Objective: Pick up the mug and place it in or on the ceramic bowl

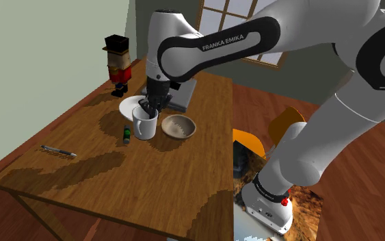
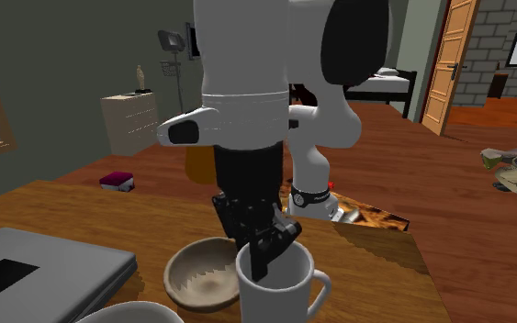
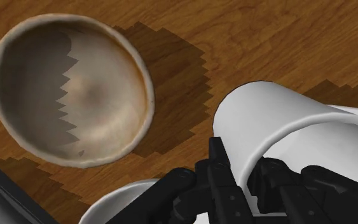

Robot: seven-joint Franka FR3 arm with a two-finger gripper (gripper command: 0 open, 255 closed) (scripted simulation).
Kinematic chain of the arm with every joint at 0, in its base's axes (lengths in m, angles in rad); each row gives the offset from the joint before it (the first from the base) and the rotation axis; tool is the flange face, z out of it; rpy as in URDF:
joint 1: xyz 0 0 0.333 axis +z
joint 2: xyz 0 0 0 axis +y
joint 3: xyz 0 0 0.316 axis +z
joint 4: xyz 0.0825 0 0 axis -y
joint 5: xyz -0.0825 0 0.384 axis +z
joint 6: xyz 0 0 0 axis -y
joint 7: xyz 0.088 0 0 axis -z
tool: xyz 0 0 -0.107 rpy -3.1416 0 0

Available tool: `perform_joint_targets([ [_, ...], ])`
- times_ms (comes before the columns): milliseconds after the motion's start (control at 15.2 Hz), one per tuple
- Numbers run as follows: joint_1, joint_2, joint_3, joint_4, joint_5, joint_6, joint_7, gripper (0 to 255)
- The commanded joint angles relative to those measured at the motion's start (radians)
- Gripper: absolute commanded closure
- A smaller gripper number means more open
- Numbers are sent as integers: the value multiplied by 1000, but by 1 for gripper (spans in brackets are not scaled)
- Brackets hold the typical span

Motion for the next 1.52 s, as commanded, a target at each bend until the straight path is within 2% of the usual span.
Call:
perform_joint_targets([
  [0,0,-8,-1,20,0,-28,0,255],
  [396,-1,-29,-4,67,2,-96,1,255],
  [792,-53,-153,-95,-31,7,-132,-143,255],
  [1188,-114,-249,-203,-90,-22,-181,-294,255],
  [1452,-113,-237,-202,-134,-20,-125,-297,255],
])
